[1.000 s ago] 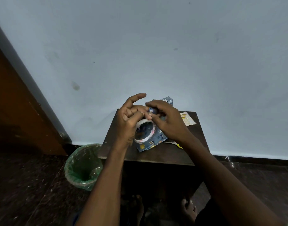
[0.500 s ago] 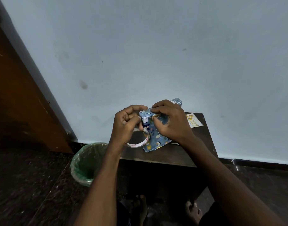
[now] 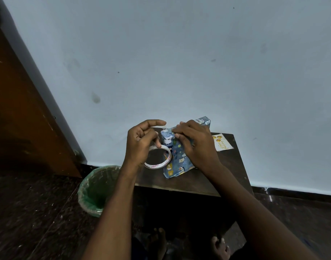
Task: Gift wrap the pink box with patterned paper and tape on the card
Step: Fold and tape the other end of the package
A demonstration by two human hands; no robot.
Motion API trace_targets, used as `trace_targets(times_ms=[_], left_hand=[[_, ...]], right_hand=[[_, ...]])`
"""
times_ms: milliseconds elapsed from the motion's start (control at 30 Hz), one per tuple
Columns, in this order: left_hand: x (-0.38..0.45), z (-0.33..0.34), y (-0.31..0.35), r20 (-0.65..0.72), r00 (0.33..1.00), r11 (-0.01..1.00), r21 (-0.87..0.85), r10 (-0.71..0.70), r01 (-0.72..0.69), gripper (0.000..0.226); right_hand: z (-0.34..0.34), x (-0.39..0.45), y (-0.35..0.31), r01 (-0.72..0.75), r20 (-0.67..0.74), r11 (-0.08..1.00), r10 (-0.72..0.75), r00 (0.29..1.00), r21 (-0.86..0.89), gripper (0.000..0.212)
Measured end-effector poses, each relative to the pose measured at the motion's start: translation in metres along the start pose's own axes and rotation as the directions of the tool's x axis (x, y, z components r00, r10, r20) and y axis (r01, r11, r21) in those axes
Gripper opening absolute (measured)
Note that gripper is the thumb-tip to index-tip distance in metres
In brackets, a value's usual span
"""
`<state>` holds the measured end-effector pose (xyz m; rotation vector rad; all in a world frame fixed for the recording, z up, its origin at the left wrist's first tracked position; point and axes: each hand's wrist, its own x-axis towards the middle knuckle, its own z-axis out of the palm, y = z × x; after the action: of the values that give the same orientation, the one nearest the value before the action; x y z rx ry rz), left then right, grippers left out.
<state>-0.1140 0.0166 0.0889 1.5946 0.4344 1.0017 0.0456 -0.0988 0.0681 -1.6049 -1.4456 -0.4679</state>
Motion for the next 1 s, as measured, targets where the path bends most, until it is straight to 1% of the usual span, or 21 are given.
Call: trace_targets(times_ms=[67, 133, 267, 367, 533, 667, 900, 1000], left_hand=[[0.000, 0.000, 0.000, 0.001, 1.000, 1.000, -0.012, -0.003, 0.003, 0.040], [0.000, 0.001, 0.000, 0.011, 1.000, 1.000, -0.019, 0.003, -0.002, 0.038], [0.001, 0.001, 0.000, 0.013, 1.000, 1.000, -0.008, -0.006, 0.006, 0.042], [0.002, 0.000, 0.000, 0.028, 1.000, 1.000, 0.012, -0.005, 0.004, 0.041], [0.006, -0.001, 0.000, 0.092, 0.996, 0.999, 0.036, 0.004, -0.008, 0.037], [0.009, -0.001, 0.001, 0.085, 0.996, 1.000, 0.025, 0.000, -0.002, 0.033], [0.013, -0.001, 0.002, 0.156, 0.988, 0.992, 0.126, -0.008, -0.012, 0.035], [0.013, 0.001, 0.000, 0.183, 0.983, 0.987, 0.156, 0.011, -0.040, 0.034]], right_hand=[[0.002, 0.000, 0.007, -0.013, -0.001, 0.998, 0.013, 1.000, 0.064, 0.014], [0.002, 0.000, 0.011, -0.009, -0.003, 0.996, 0.009, 1.000, 0.090, 0.015], [0.002, -0.004, 0.010, 0.024, -0.018, 1.000, -0.024, 1.000, 0.020, 0.023], [0.003, -0.006, 0.006, 0.023, -0.033, 0.999, -0.024, 0.999, -0.033, 0.023], [-0.001, -0.006, -0.001, 0.021, -0.023, 0.997, -0.023, 0.999, -0.072, 0.029], [-0.005, -0.007, -0.003, 0.040, -0.008, 0.995, -0.041, 0.999, -0.088, 0.029], [-0.006, -0.009, -0.008, 0.033, -0.013, 0.996, -0.034, 0.999, -0.083, 0.030], [-0.005, -0.011, -0.008, 0.057, 0.012, 0.991, -0.056, 0.998, -0.118, 0.031]])
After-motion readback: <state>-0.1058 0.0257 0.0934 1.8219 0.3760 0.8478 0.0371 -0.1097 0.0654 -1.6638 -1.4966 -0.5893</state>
